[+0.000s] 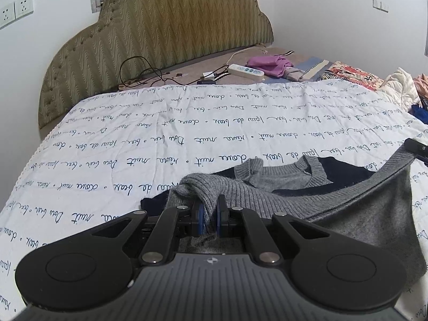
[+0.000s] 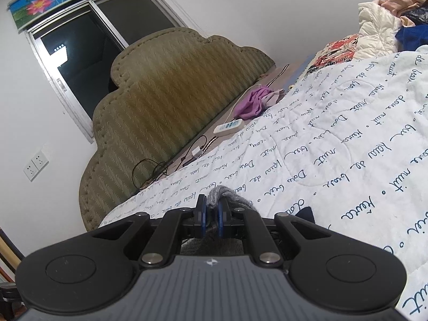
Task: Fold small clothes
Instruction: 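Carry the hem over the folded sleeves toward the collar with both tools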
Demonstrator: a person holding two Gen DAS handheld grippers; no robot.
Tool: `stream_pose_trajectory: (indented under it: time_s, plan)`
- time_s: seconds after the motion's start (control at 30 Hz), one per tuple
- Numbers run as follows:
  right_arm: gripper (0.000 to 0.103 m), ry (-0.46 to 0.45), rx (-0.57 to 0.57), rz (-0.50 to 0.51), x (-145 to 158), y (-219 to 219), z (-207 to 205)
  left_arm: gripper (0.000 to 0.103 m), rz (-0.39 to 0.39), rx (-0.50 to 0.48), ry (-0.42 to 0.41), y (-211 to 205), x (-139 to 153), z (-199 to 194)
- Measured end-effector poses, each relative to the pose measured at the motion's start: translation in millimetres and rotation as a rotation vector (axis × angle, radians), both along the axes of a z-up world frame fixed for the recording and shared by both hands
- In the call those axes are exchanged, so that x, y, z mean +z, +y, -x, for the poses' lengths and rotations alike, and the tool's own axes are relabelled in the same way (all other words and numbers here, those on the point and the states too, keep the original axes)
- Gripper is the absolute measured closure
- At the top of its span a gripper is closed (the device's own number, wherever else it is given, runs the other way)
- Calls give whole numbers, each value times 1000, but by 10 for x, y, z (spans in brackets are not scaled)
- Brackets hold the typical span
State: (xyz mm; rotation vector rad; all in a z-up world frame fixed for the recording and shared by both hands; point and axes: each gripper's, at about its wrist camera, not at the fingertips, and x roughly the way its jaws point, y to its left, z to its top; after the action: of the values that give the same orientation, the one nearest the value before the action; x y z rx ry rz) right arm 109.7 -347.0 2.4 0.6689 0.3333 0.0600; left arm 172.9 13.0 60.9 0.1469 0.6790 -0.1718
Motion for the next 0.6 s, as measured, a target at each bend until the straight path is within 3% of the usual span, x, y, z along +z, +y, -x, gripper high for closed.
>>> stream_pose_trajectory:
  time_s: [0.6]
  plan:
    - [95,43,-20,30,-92,-7,-230,94,-11,50,59,0,-204,-331]
